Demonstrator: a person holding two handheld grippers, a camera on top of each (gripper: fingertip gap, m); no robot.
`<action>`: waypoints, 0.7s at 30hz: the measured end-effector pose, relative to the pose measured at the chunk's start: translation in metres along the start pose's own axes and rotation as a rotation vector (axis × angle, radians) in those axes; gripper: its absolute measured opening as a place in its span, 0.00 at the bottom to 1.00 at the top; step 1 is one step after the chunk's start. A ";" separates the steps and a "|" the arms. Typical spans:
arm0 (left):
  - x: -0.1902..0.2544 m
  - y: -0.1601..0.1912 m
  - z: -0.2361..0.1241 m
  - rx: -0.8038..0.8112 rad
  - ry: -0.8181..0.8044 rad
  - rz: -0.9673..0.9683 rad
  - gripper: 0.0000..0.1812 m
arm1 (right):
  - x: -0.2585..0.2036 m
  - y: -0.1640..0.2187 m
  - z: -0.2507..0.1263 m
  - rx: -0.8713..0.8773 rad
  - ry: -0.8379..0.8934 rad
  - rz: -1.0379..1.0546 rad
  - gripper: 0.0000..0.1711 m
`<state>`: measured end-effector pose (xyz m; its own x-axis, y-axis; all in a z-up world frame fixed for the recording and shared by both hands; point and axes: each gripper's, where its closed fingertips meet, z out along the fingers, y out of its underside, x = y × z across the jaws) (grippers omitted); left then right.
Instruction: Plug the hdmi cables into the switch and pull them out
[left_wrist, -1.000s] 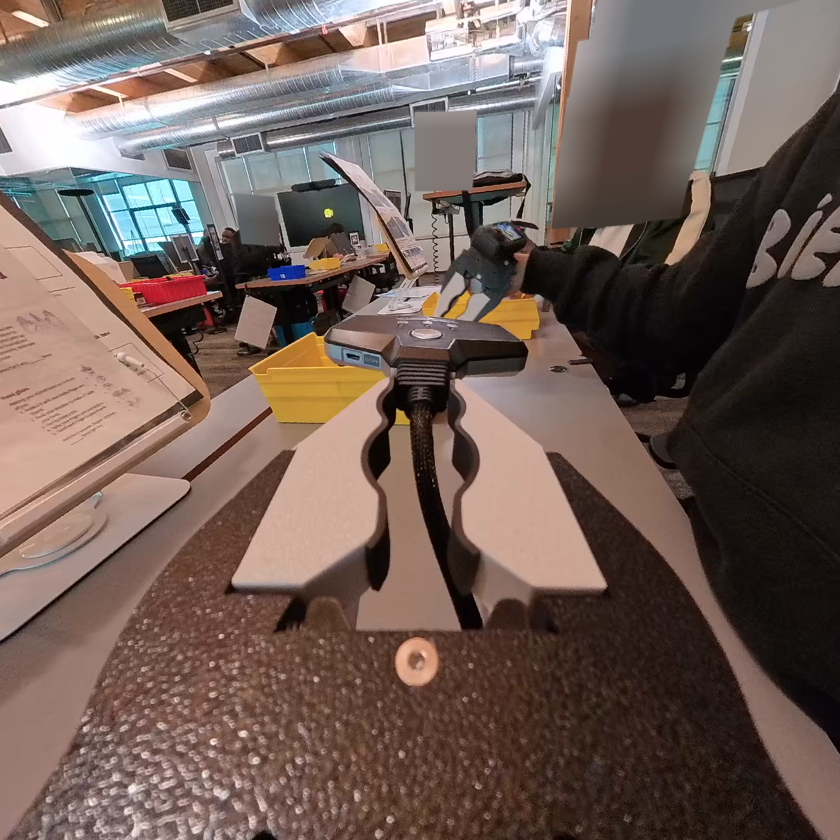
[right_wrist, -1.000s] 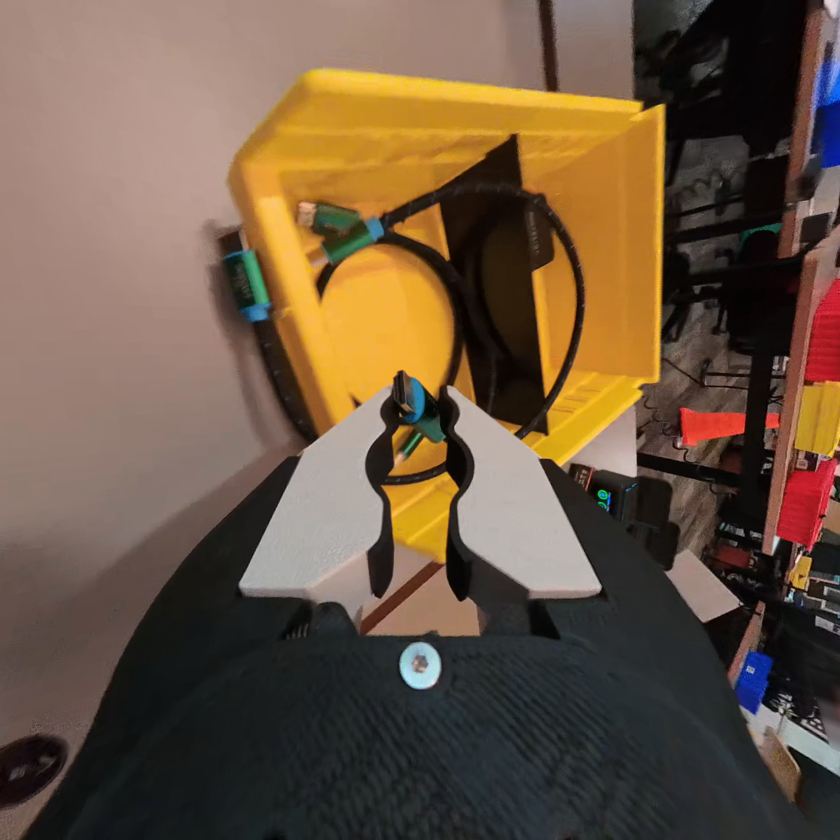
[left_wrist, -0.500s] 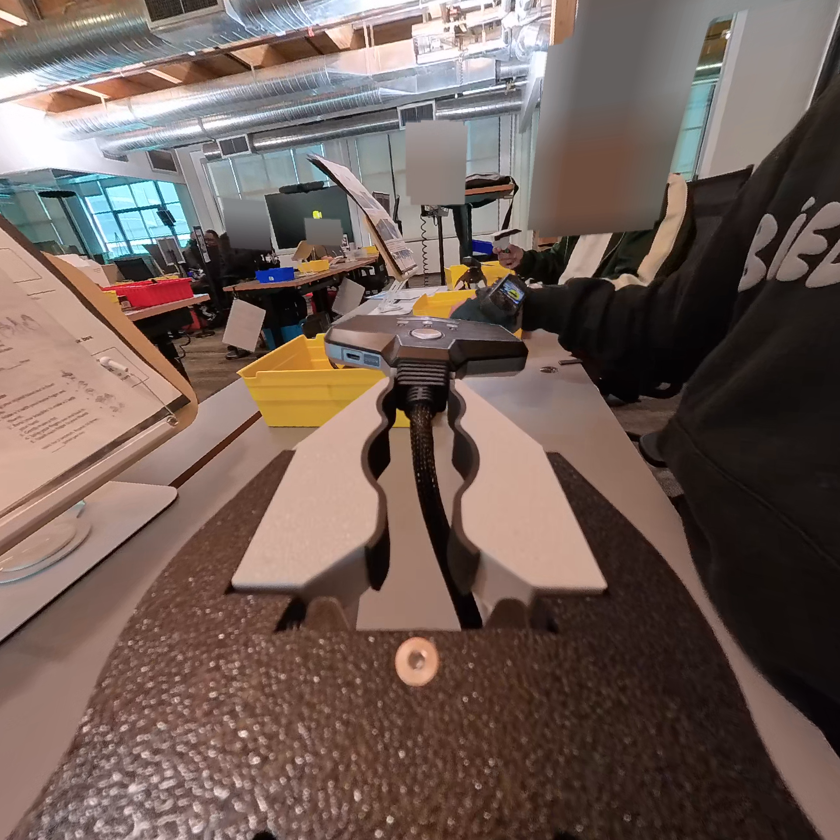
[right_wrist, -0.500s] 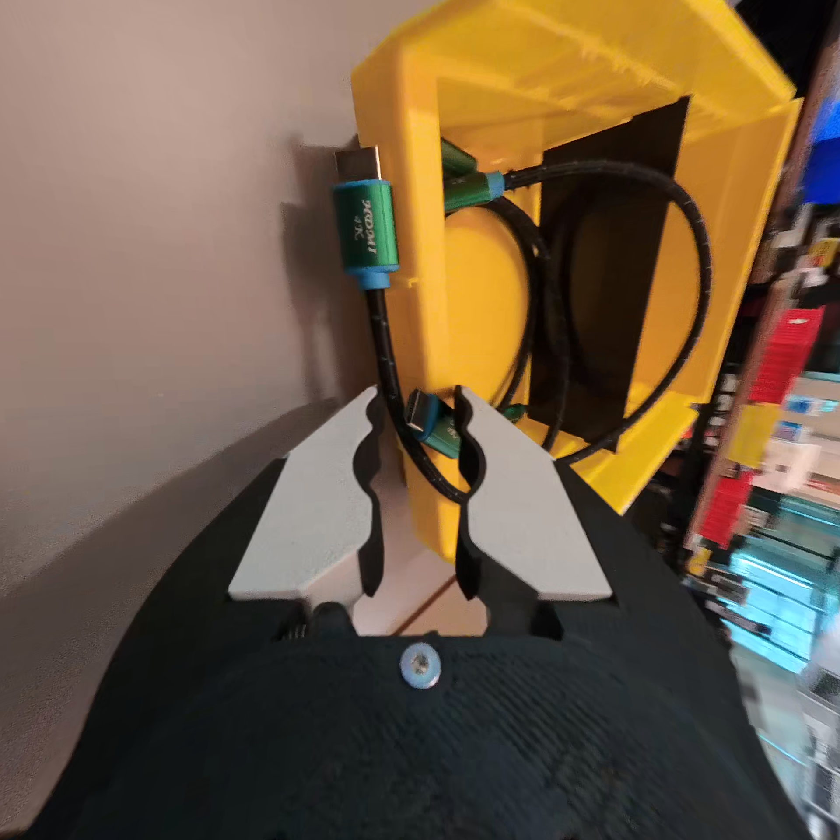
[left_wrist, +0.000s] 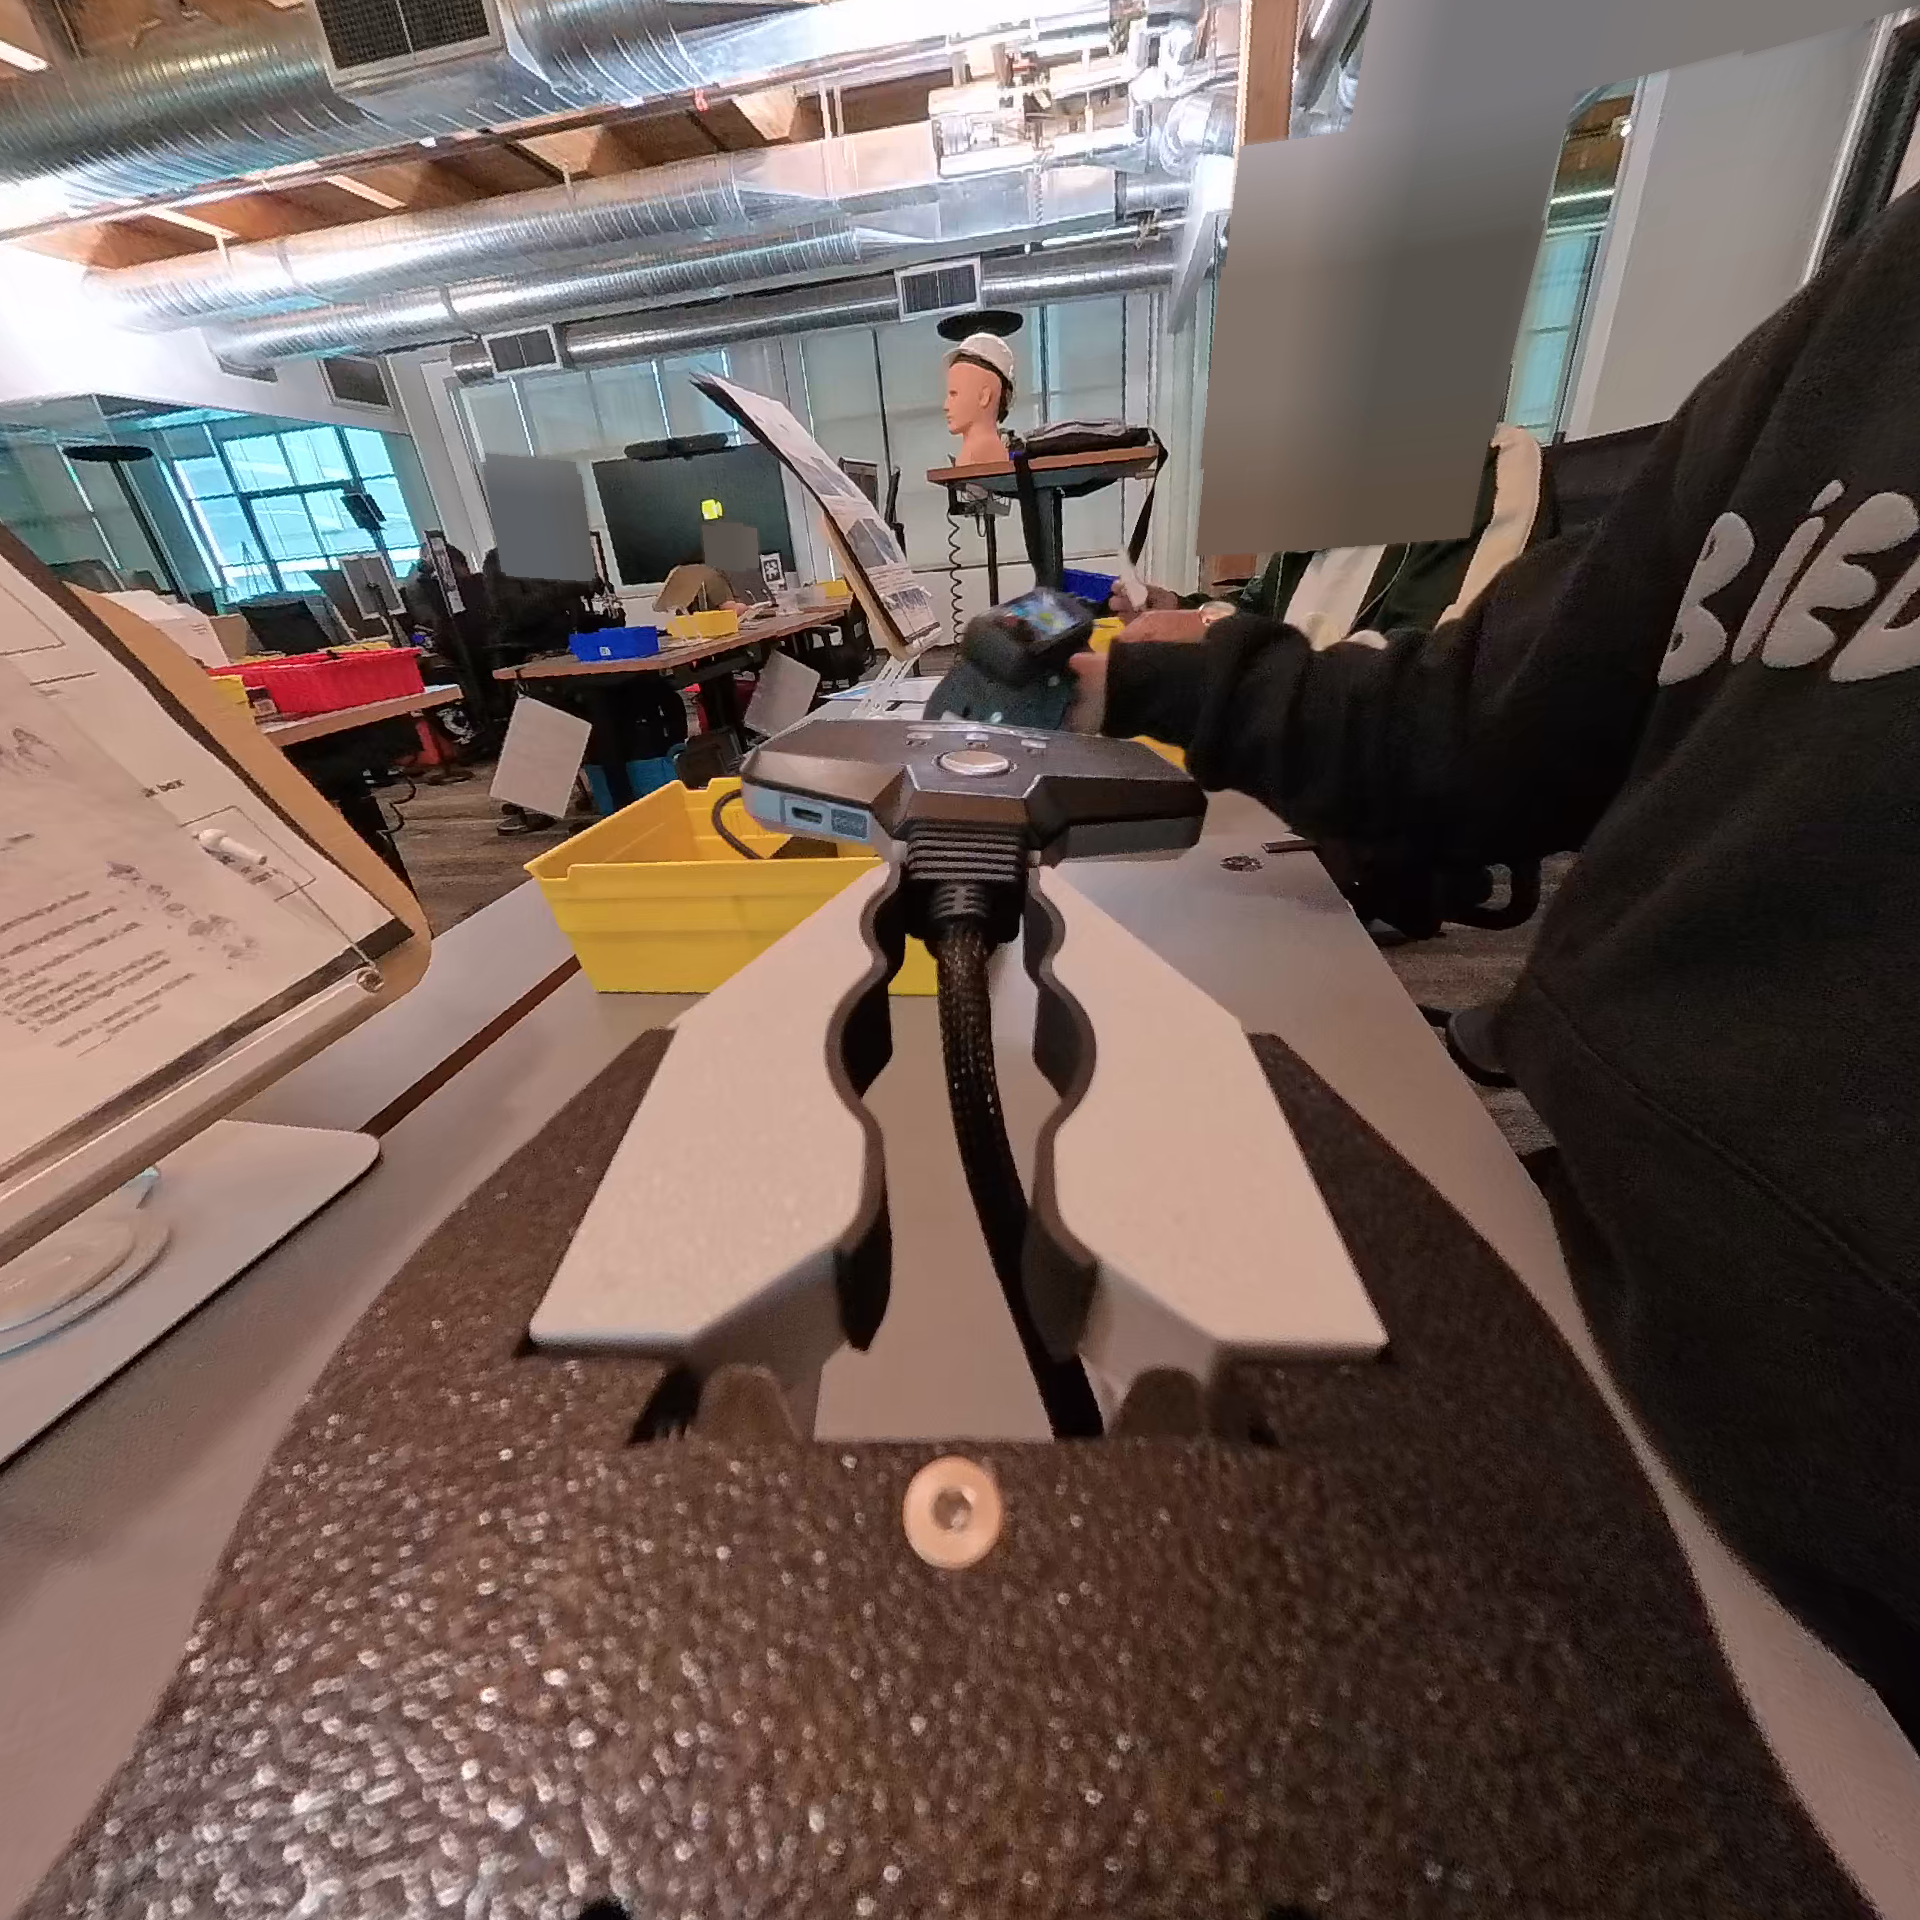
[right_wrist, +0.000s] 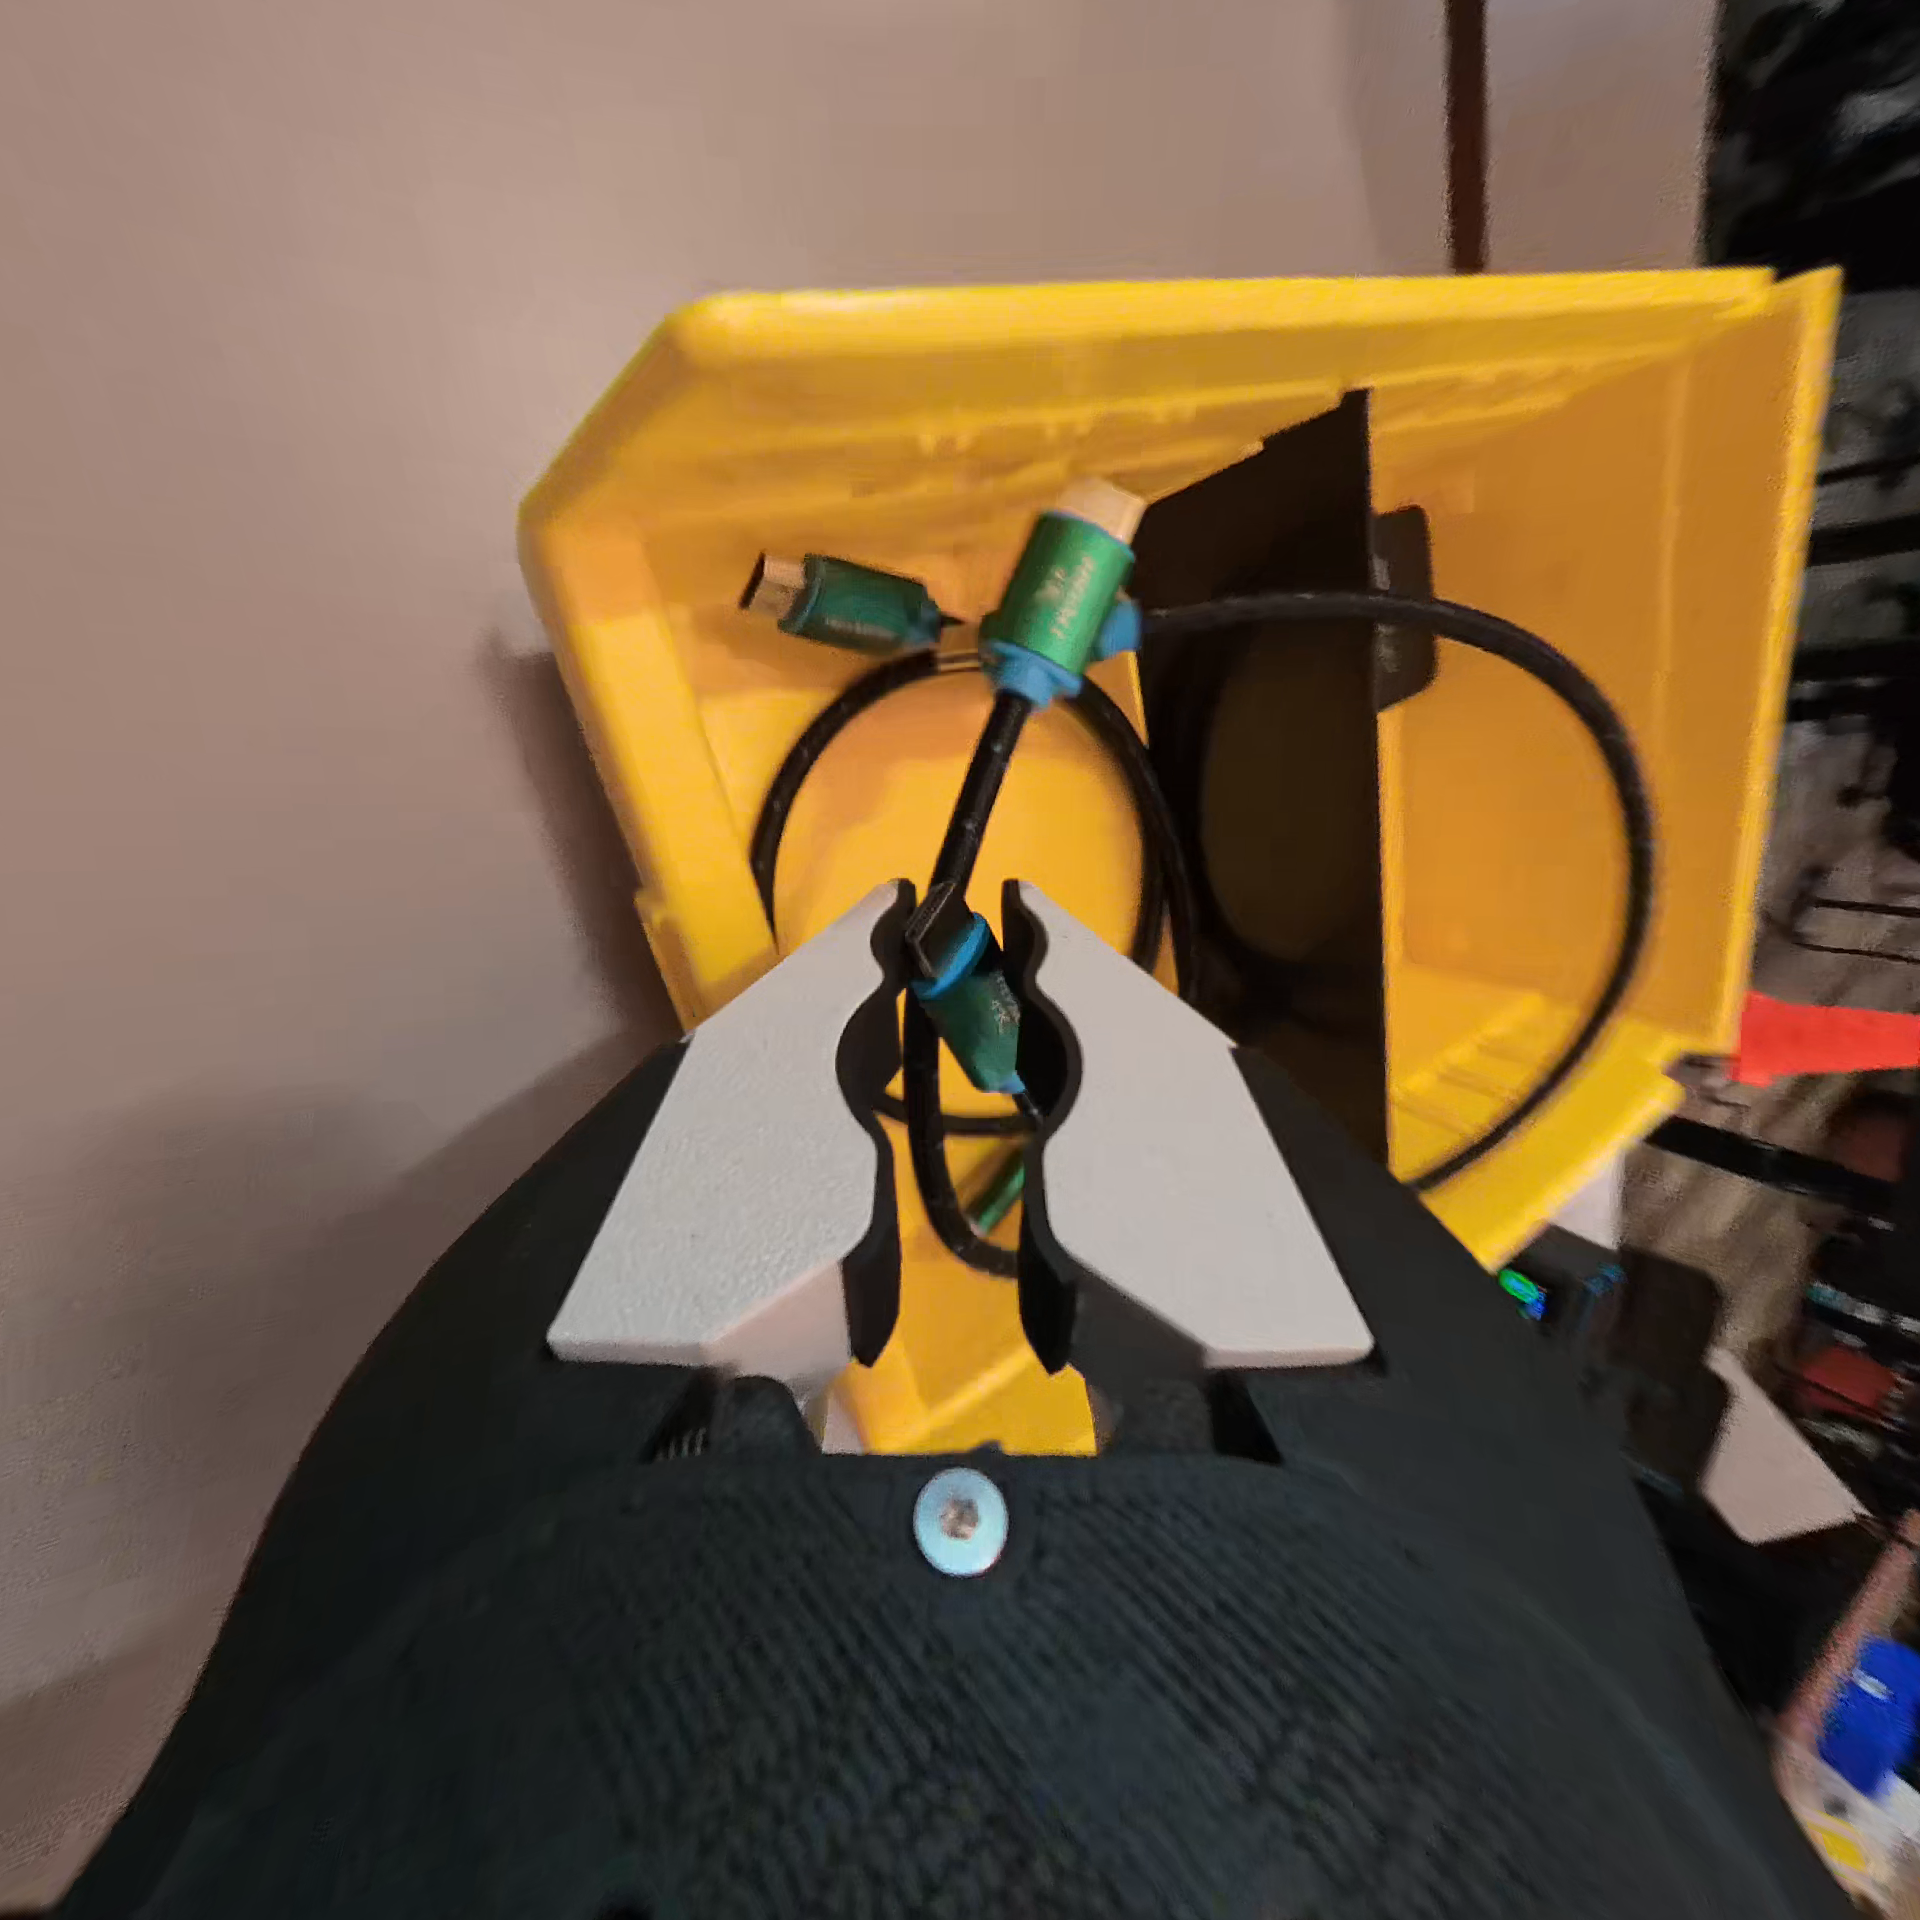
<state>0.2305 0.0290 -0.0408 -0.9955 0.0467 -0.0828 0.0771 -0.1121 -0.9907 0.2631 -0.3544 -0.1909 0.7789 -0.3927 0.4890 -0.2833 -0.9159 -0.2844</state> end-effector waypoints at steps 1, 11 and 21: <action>0.001 0.000 0.001 -0.001 0.005 -0.001 0.10 | -0.001 -0.002 0.011 -0.007 -0.033 0.012 0.09; 0.004 0.000 0.001 0.001 0.012 -0.002 0.10 | 0.003 -0.020 0.027 0.043 -0.175 0.298 0.51; 0.001 -0.006 0.015 0.008 0.023 0.034 0.10 | -0.012 -0.173 -0.118 0.843 -0.668 0.908 0.54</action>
<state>0.2285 0.0148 -0.0335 -0.9908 0.0652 -0.1189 0.1104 -0.1216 -0.9864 0.2366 -0.2006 -0.0504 0.6908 -0.4810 -0.5399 -0.5934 0.0496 -0.8034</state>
